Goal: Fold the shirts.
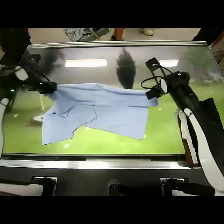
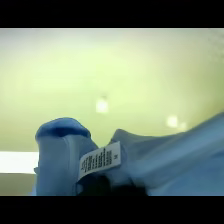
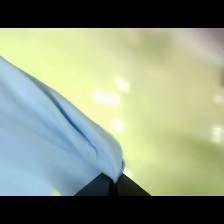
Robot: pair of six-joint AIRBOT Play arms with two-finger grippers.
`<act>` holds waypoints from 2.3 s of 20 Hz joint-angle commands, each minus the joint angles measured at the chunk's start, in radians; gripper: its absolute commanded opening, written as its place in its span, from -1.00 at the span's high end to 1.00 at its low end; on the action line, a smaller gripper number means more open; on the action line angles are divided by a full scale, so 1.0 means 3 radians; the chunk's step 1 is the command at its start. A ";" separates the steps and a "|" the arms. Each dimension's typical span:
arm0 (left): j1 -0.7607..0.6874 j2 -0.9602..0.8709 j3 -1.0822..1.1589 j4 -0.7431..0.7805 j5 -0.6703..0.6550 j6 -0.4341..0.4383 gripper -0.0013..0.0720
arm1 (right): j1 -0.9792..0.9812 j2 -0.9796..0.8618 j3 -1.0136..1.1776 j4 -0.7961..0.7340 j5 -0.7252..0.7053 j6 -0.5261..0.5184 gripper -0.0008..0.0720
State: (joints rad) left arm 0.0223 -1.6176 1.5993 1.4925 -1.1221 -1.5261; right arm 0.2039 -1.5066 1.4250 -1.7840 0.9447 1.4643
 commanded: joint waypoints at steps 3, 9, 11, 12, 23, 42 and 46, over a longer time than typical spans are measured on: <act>0.0057 -0.0482 0.0062 -0.0609 0.0229 0.0013 -0.19 | -0.0225 -0.0403 0.0008 0.1006 -0.0633 0.0134 0.48; 0.0838 -0.0305 0.0453 -0.0610 -0.0701 0.0020 -0.88 | -0.0805 0.0144 0.0010 0.1025 0.0589 -0.0942 -0.55; 0.1146 -0.0305 0.0334 -0.0603 -0.0975 0.0028 -0.86 | -0.1091 0.0161 -0.0004 0.1096 0.1280 -0.1283 -0.39; 0.1286 -0.0306 0.0206 -0.0614 -0.1038 0.0031 -0.86 | -0.1197 0.0160 -0.0055 0.1123 0.1525 -0.1434 -0.39; 0.1372 -0.0623 -0.0379 -0.0924 -0.0785 0.0841 -0.70 | -0.1284 0.0159 -0.0651 0.1722 0.1770 -0.1729 -0.41; 0.1264 -0.0476 -0.0370 -0.1088 -0.0950 0.0902 0.88 | -0.0776 0.0126 -0.2093 0.3209 0.0521 -0.1611 -0.74; 0.1264 -0.0319 -0.0369 -0.1090 -0.1076 0.0900 0.88 | -0.0478 0.0122 -0.1987 0.3296 0.0224 -0.1380 0.86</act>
State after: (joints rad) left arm 0.4011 -1.7424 1.4876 1.1702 -1.4162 -1.2564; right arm 0.0029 -1.4693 0.8188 -0.8333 1.0889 1.0069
